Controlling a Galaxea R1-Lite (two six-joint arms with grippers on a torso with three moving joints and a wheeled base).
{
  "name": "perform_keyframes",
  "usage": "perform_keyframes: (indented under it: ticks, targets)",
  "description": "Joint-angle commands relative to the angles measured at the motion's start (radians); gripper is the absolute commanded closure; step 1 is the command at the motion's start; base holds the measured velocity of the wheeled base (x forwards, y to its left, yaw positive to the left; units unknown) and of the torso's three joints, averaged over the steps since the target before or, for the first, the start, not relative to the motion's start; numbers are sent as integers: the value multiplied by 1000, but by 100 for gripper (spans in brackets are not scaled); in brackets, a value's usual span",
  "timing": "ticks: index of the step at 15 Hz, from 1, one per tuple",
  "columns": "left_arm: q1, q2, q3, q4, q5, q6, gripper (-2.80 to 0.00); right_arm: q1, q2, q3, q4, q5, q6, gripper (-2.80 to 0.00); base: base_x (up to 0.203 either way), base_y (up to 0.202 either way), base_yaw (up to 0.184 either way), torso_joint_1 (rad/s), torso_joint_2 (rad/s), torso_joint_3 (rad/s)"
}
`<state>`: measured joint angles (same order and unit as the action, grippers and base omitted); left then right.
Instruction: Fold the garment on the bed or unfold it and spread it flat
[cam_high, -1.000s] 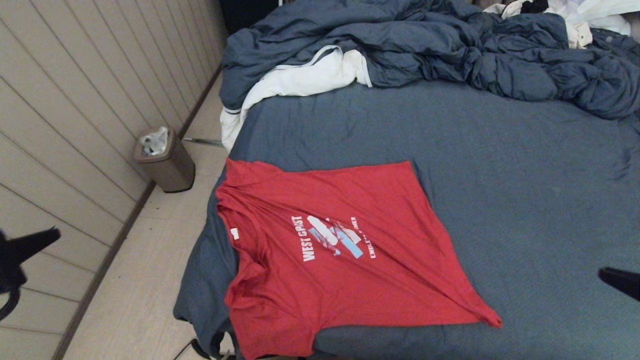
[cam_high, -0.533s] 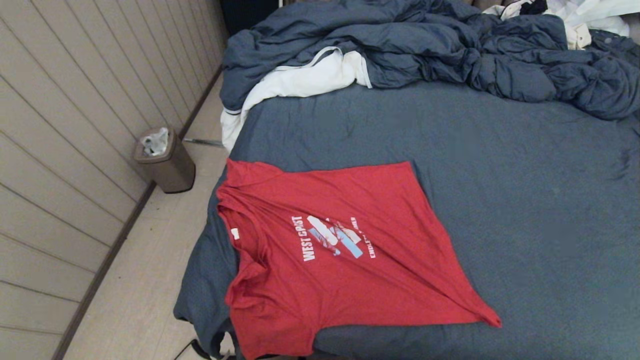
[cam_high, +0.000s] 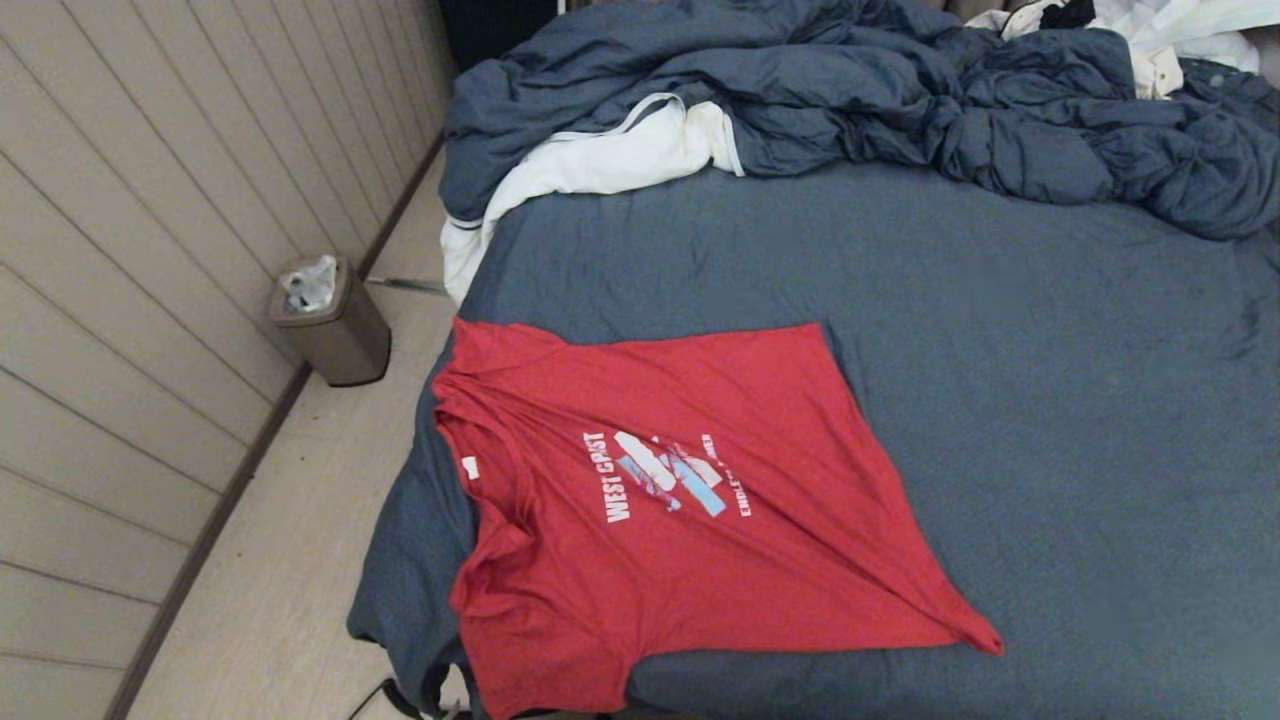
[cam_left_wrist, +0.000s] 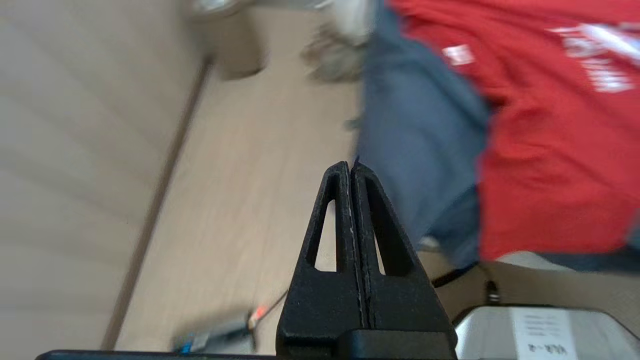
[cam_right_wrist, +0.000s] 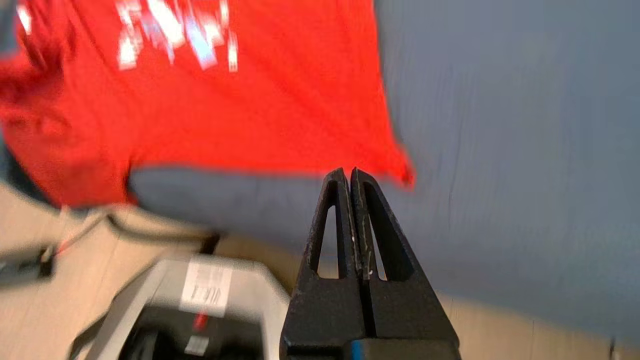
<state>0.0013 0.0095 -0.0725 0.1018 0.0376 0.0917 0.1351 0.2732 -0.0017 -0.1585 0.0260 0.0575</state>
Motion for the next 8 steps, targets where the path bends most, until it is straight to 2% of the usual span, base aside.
perform_keyframes:
  ticks: [1,2,3,6,7,8]
  targets:
    - [1,-6,33,-5,-33,8,0,0,6,2,-1,0,-17,0,0,0,0,0,0,0]
    - [0,-5,49,-13,-69,32,0,1,6,2,27,5,-22,0,0,0,0,0,0,0]
    - [0,-3,48,-11,-76,37,0,1,6,2,74,18,-26,0,0,0,0,0,0,0]
    - [-1,-5,48,-13,-73,24,0,58,4,2,82,19,-66,0,0,0,0,0,0,0]
    - [-1,-5,48,-13,-72,22,0,58,4,2,116,-20,-89,0,0,0,0,0,0,0]
    - [-1,-5,48,-13,-73,20,0,57,4,2,139,-43,-50,0,0,0,0,0,0,0]
